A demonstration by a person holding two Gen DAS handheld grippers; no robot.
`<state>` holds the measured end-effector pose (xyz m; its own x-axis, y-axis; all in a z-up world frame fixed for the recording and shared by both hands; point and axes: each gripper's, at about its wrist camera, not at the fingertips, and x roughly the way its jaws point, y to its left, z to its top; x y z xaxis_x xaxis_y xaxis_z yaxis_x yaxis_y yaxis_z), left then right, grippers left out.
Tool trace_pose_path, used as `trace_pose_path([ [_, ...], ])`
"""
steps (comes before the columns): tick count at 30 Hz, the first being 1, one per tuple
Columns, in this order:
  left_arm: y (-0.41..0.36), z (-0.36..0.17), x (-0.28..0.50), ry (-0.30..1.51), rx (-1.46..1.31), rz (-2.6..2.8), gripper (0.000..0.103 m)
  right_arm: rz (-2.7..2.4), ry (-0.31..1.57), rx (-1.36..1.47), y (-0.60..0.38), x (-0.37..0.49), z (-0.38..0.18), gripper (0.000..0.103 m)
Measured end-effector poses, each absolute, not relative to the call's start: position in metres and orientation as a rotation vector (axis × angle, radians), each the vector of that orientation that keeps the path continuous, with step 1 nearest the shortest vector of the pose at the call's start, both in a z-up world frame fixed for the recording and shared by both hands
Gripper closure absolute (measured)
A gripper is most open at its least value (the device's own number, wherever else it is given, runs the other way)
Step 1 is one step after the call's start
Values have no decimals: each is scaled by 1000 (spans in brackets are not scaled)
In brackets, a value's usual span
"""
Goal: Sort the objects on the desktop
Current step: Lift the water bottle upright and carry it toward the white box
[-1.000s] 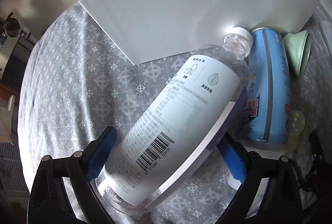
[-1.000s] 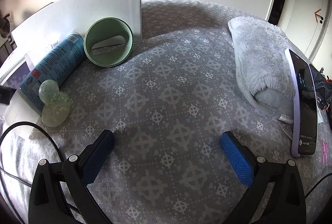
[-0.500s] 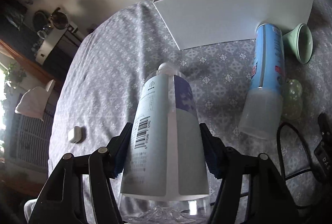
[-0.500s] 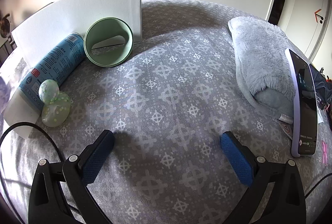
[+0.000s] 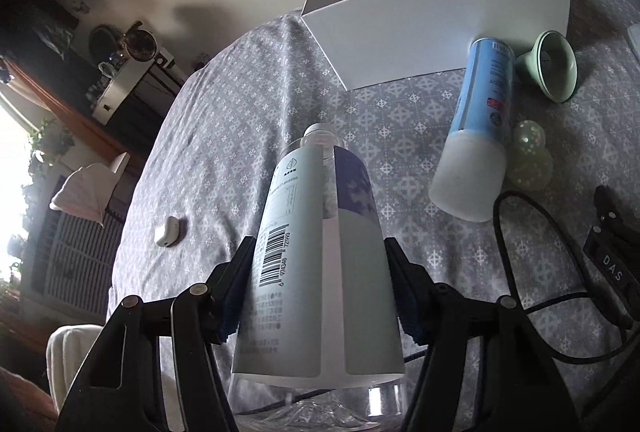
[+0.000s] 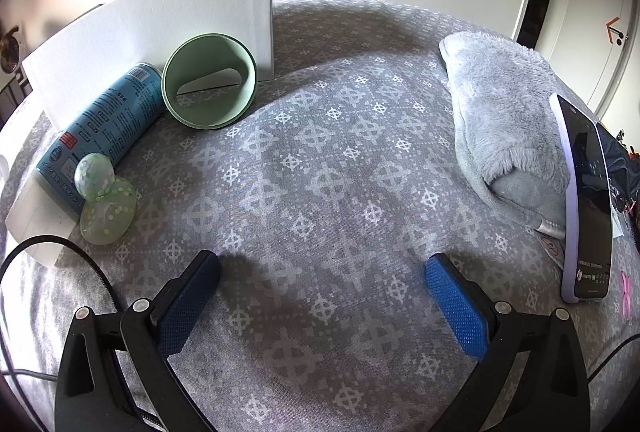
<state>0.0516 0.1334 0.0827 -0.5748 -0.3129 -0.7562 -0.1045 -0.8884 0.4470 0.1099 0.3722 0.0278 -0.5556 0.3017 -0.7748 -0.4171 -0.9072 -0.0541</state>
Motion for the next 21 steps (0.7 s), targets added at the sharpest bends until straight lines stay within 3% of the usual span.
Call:
trace_pose_path([
  [10, 127, 57, 88, -520, 1461, -2553, 42, 2452, 189, -1185, 372, 110, 28, 0],
  [12, 127, 55, 90, -508, 1470, -2534, 37, 2452, 190, -1185, 372, 110, 28, 0],
  [14, 129, 55, 95, -516, 1469, -2536, 18, 2452, 190, -1185, 372, 110, 28, 0],
  [21, 124, 61, 77, -433, 1520, -2508, 18, 2452, 190, -1185, 372, 110, 28, 0],
])
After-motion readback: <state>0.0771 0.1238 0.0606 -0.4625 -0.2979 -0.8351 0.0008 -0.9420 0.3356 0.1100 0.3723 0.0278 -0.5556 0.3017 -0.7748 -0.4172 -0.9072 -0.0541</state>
